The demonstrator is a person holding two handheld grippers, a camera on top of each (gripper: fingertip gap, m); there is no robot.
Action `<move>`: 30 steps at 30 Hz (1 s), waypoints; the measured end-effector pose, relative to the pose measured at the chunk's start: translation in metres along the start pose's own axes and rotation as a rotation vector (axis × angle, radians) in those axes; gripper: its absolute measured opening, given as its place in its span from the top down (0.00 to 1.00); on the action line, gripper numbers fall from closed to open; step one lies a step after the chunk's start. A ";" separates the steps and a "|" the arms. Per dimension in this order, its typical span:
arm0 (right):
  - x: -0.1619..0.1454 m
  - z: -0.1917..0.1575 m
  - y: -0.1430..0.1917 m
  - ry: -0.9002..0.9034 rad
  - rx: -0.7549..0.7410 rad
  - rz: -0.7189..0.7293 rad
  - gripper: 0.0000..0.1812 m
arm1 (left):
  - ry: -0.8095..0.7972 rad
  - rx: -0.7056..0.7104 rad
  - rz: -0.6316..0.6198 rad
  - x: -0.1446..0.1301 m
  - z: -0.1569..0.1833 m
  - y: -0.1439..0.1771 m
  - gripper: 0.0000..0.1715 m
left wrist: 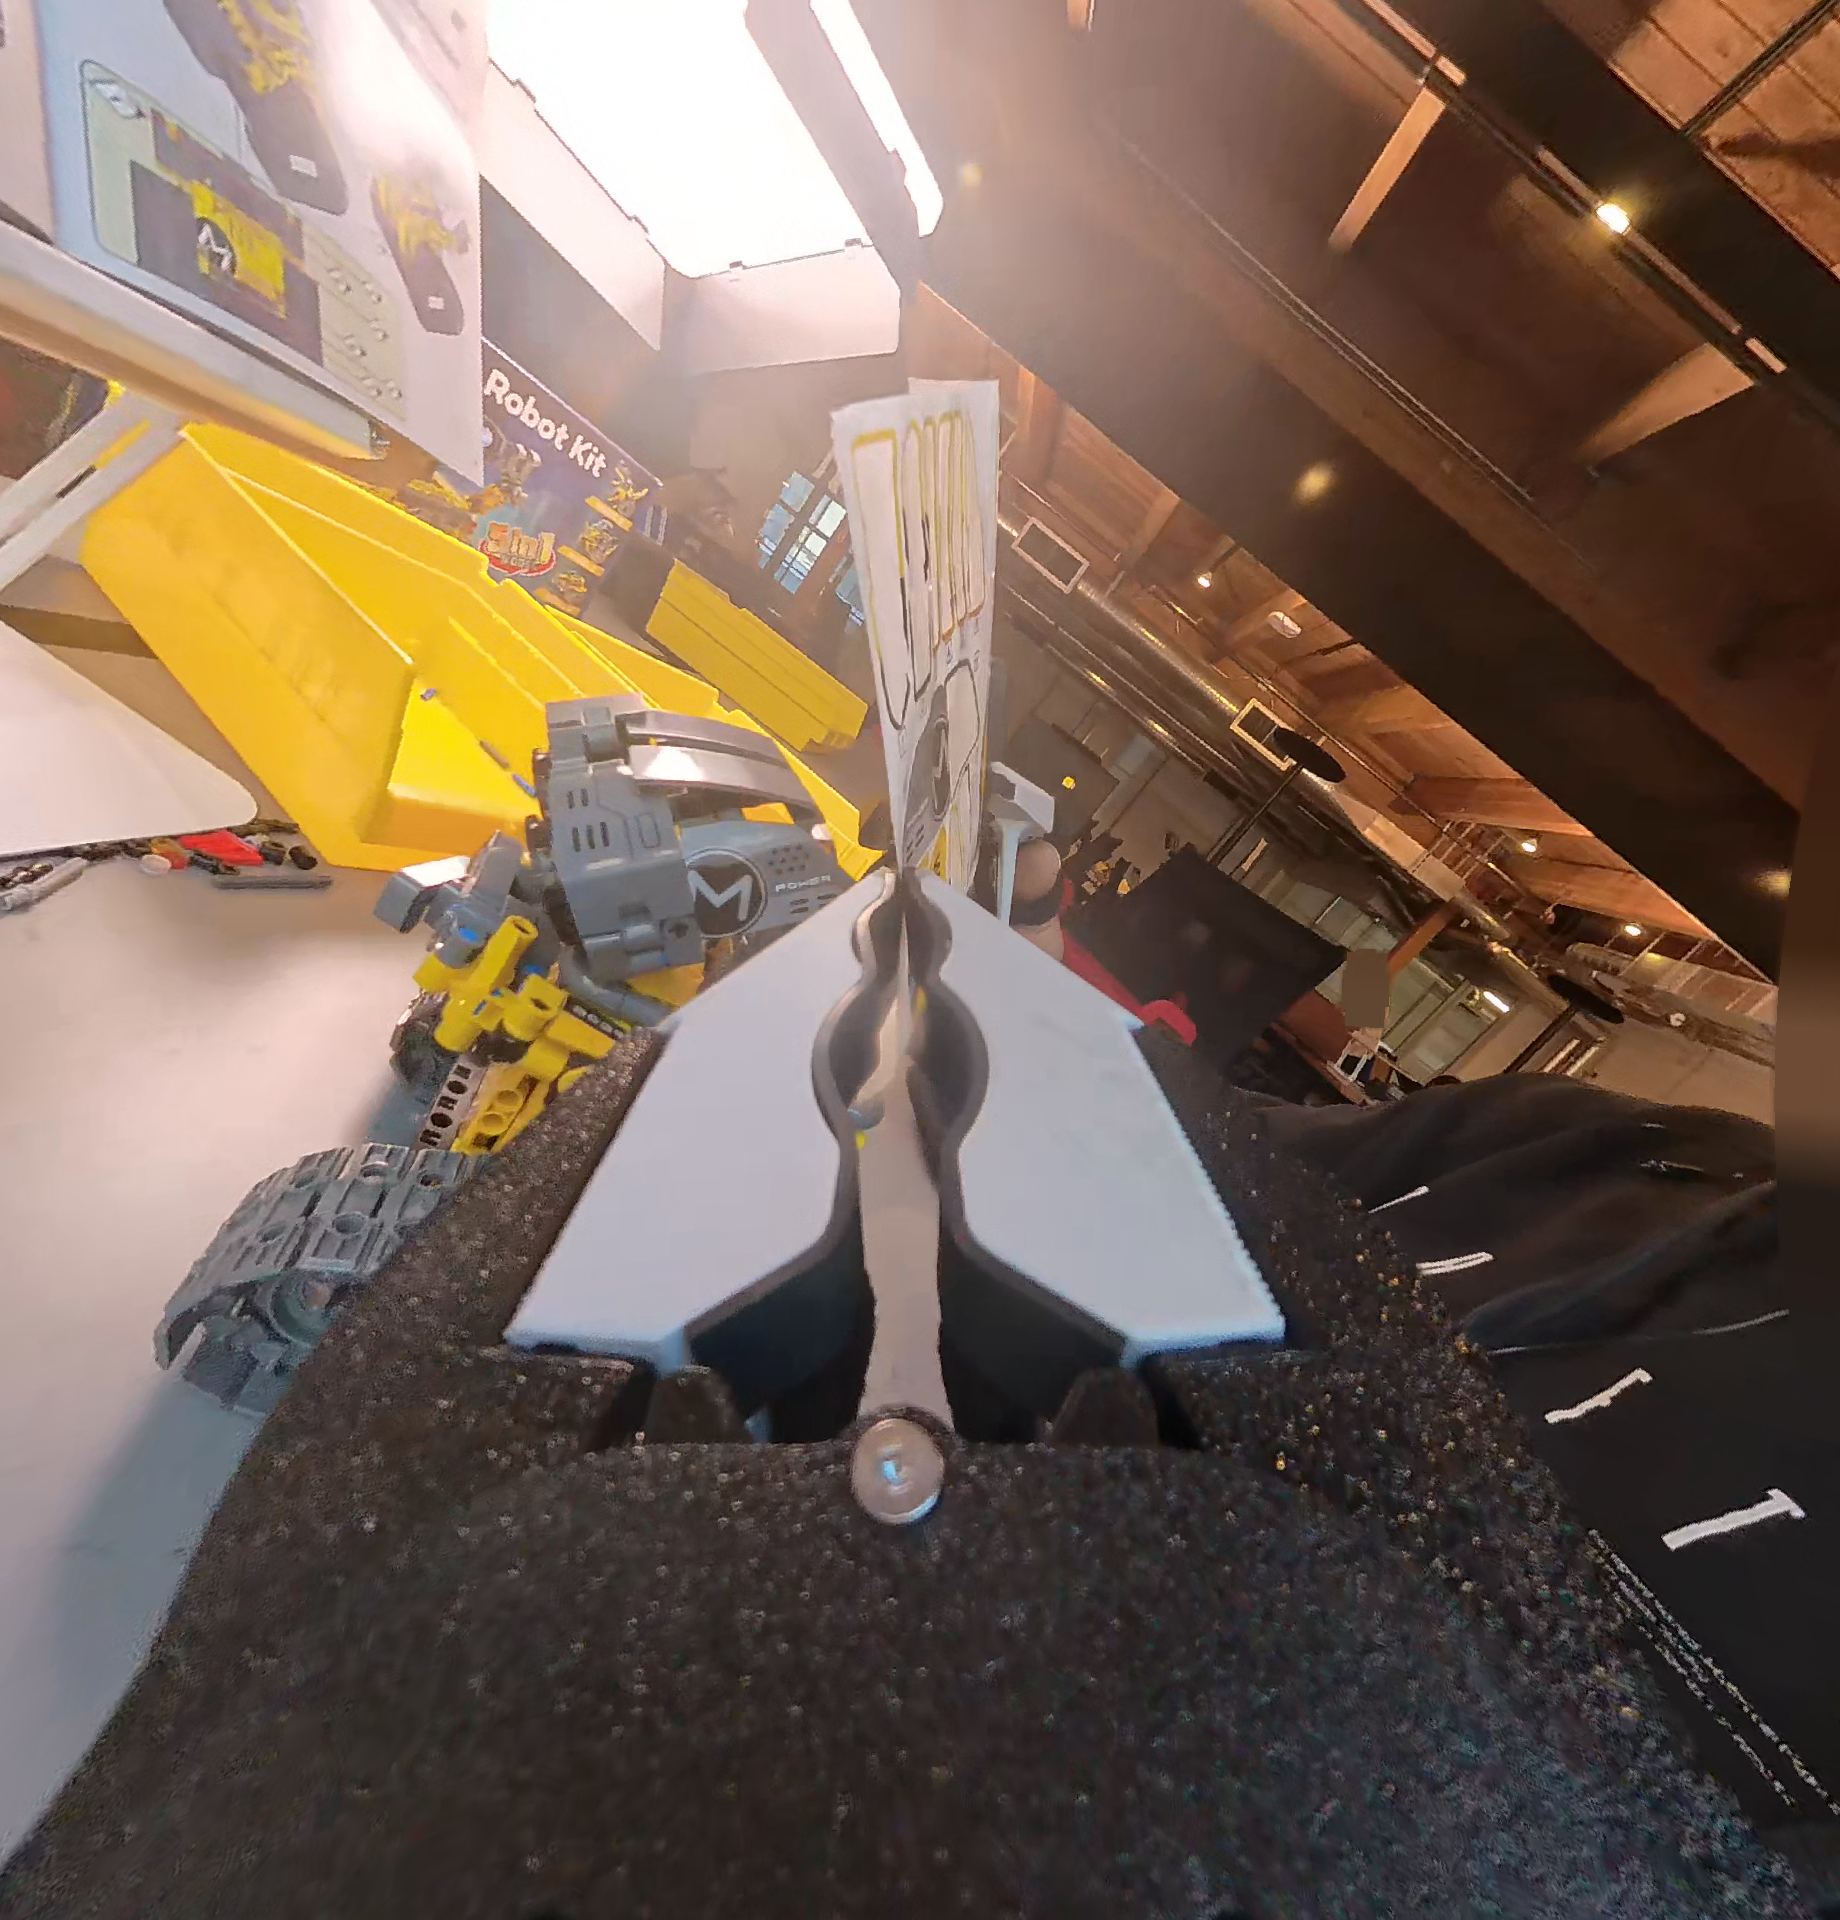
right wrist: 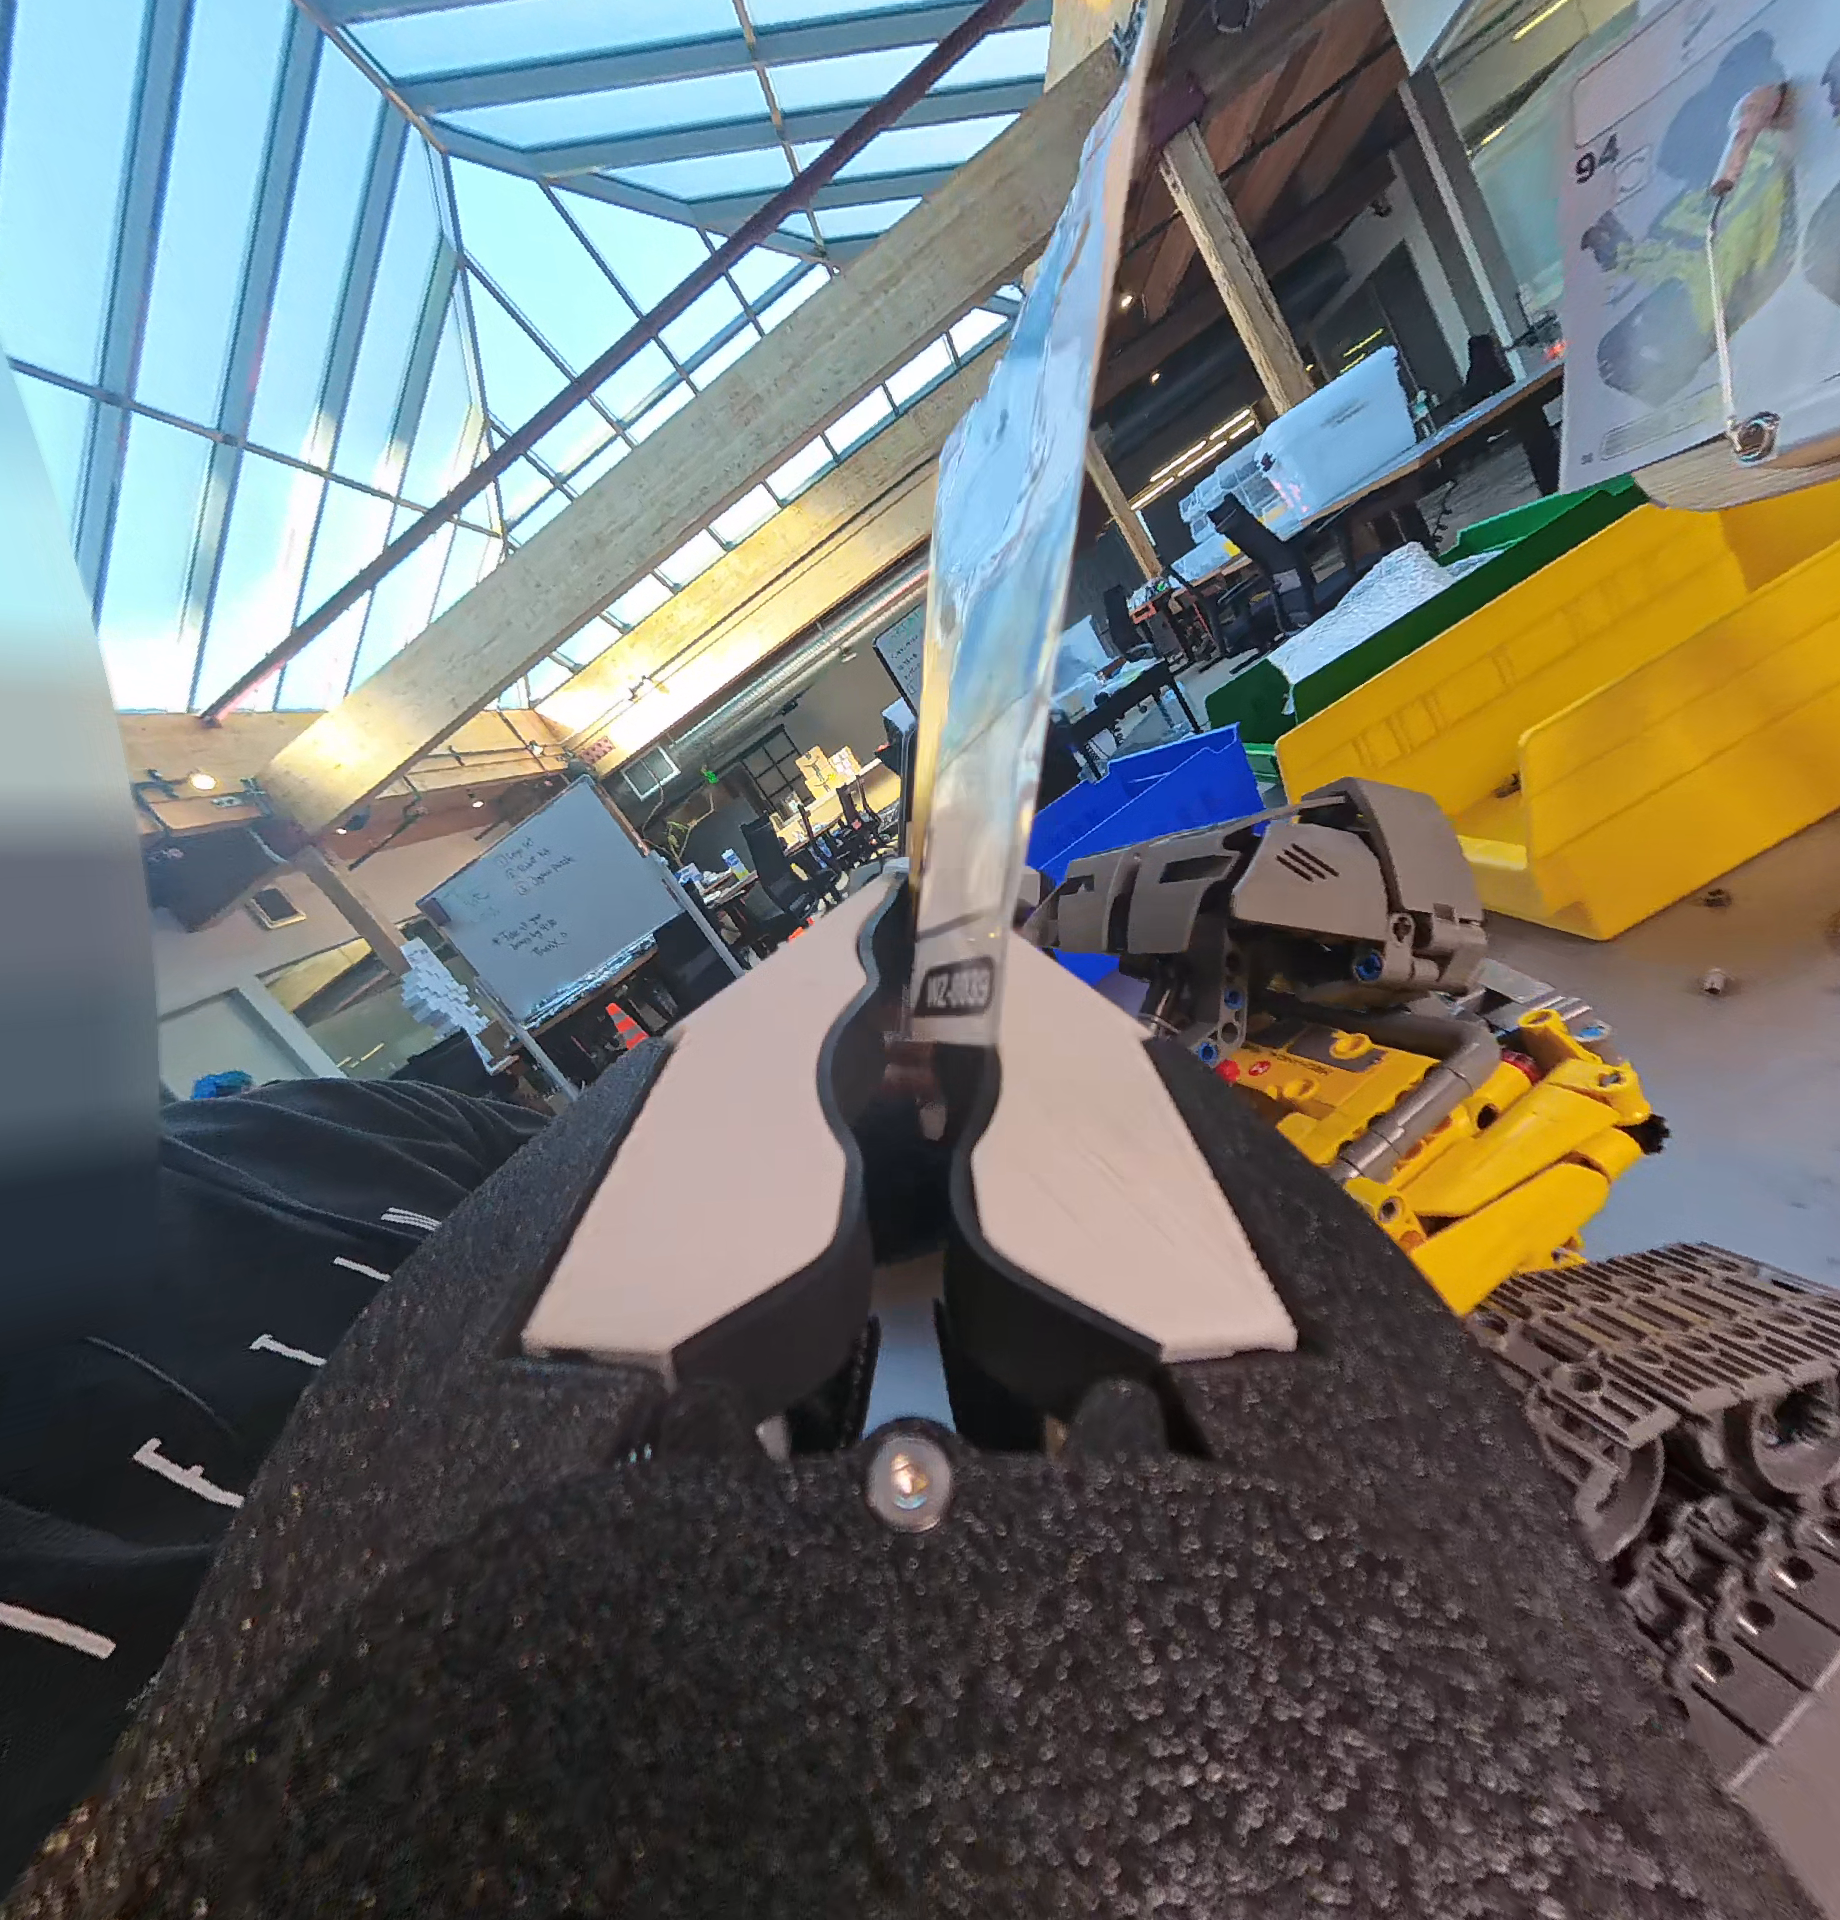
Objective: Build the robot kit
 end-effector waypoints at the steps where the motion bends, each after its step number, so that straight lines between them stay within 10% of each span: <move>1: 0.001 0.001 0.001 -0.004 -0.004 0.011 1.00 | 0.015 0.001 0.006 -0.001 -0.002 0.001 1.00; 17: 0.005 -0.001 0.011 0.054 -0.020 0.032 1.00 | -0.126 0.090 -0.025 -0.001 -0.006 0.008 0.99; 25: 0.006 -0.006 0.009 0.065 0.009 0.006 1.00 | -0.266 0.210 0.110 0.026 -0.005 0.038 0.82; 30: 0.003 -0.011 0.003 0.101 0.036 -0.084 1.00 | -0.354 0.188 -0.091 0.050 0.010 0.020 0.65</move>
Point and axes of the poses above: each gripper's, where its closed fingertips meet, y back along the fingers, x out of its top, z = x × y across the jaws, the point moved 10 cm from there along y, back along the fingers, and after that the axes turned 11 degrees about -z, right-handed, at the moved point
